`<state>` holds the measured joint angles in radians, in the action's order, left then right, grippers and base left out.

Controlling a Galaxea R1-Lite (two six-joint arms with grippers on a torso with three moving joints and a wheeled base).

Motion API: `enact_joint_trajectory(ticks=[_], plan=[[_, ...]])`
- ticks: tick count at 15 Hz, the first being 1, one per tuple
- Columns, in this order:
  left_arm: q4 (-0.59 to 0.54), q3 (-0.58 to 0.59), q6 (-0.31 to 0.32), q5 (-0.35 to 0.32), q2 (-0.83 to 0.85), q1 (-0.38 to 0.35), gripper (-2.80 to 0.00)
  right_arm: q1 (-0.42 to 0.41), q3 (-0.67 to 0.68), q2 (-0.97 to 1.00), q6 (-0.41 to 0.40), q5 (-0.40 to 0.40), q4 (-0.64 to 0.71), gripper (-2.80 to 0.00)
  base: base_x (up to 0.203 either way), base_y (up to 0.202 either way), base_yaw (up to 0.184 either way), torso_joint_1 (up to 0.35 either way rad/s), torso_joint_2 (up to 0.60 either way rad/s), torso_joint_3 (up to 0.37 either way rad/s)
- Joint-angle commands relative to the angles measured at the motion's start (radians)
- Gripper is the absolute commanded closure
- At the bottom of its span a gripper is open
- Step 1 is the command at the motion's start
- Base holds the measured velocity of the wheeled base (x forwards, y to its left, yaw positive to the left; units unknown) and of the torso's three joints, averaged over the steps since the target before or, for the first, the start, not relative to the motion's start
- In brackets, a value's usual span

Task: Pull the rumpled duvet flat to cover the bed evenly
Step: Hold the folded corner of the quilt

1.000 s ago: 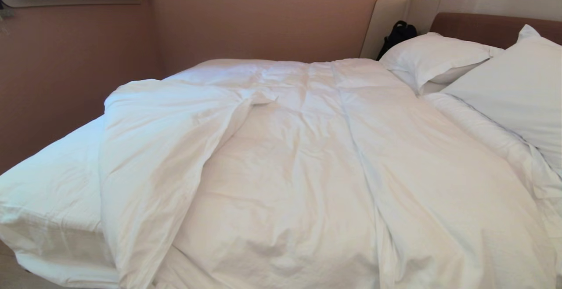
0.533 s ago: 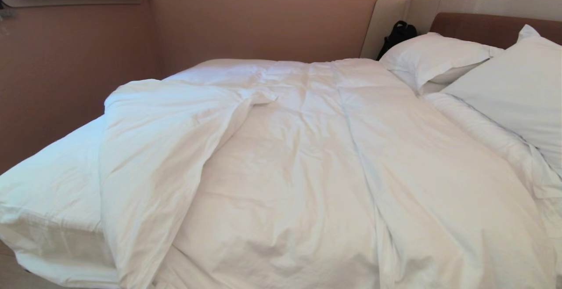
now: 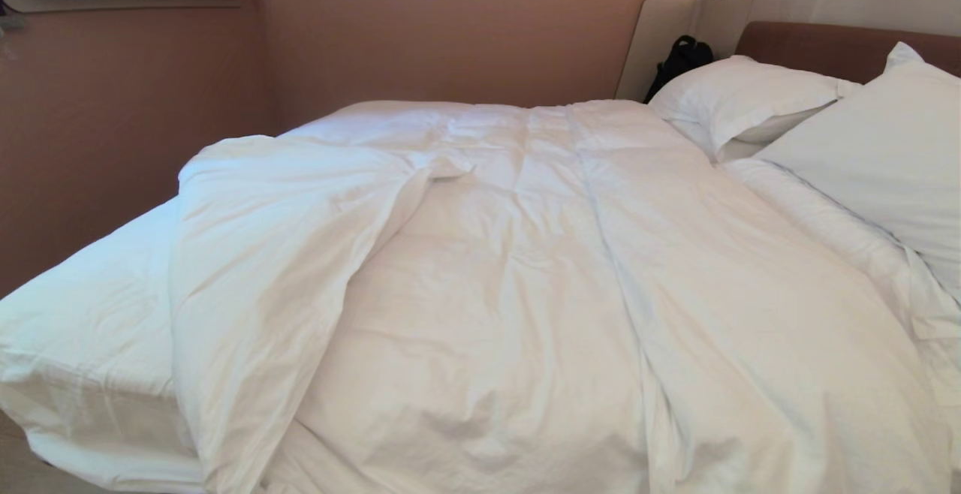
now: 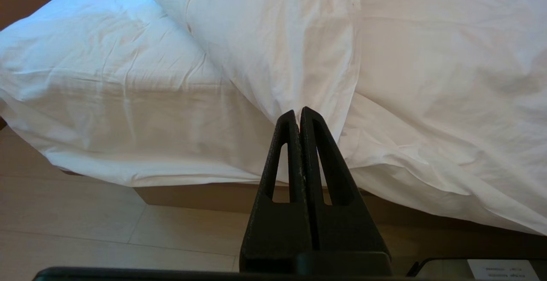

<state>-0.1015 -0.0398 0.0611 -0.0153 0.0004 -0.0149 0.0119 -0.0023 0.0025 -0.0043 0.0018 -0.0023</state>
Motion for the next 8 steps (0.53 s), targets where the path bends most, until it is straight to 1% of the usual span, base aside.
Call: enact_joint_trajectory(ticks=[1, 8], plan=[[-0.001, 0.000, 0.000, 0.000, 0.001, 0.000, 0.00, 0.000, 0.001, 0.000, 0.000, 0.000, 0.001, 0.00, 0.000, 0.000, 0.000, 0.000, 0.00, 0.000], [0.000, 0.000, 0.000, 0.000, 0.001, 0.000, 0.00, 0.000, 0.001, -0.001, 0.000, 0.000, 0.001, 0.00, 0.000, 0.000, 0.000, 0.000, 0.00, 0.000]])
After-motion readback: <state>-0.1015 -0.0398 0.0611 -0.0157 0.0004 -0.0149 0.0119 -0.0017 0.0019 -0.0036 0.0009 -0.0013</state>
